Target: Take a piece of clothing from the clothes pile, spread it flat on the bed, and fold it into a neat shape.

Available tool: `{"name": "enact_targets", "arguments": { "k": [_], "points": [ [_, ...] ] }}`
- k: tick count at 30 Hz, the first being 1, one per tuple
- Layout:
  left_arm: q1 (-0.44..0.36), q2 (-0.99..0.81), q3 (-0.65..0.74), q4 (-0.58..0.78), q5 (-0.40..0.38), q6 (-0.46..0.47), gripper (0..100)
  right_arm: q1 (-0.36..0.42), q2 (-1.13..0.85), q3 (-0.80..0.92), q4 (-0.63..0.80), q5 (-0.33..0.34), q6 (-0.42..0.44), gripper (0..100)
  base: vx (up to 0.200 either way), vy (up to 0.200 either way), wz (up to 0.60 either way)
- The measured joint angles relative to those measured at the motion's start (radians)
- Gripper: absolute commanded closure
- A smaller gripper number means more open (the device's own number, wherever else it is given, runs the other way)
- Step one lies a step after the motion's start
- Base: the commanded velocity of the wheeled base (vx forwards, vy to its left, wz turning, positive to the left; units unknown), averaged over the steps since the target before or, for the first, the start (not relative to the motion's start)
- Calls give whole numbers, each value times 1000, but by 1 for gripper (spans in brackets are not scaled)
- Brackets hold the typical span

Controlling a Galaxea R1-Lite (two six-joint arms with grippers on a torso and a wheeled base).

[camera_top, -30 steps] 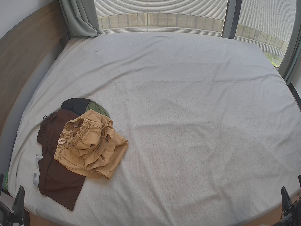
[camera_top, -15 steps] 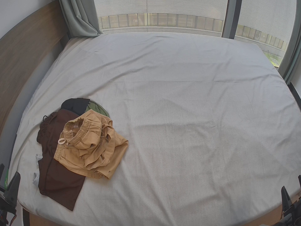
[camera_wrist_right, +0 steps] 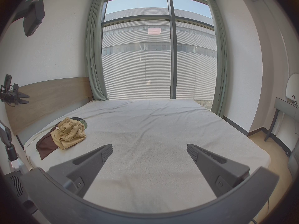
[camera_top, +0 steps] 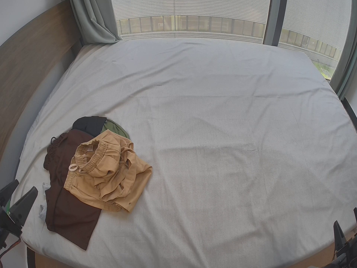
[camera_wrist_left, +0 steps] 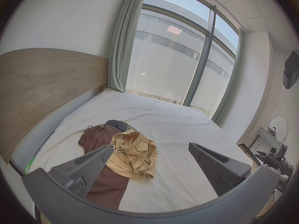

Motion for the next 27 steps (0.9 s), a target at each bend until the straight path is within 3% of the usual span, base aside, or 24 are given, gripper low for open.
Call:
{"name": "enact_targets", "arguments": {
  "k": [15, 27],
  "points": [
    [11, 224, -102, -32, -130, 0, 0, 0, 0, 0, 0, 0, 0, 0, 0, 0, 0],
    [23, 391, -169, -97, -192, 1, 0, 0, 0, 0, 0, 0, 0, 0, 0, 0, 0]
  ]
}}
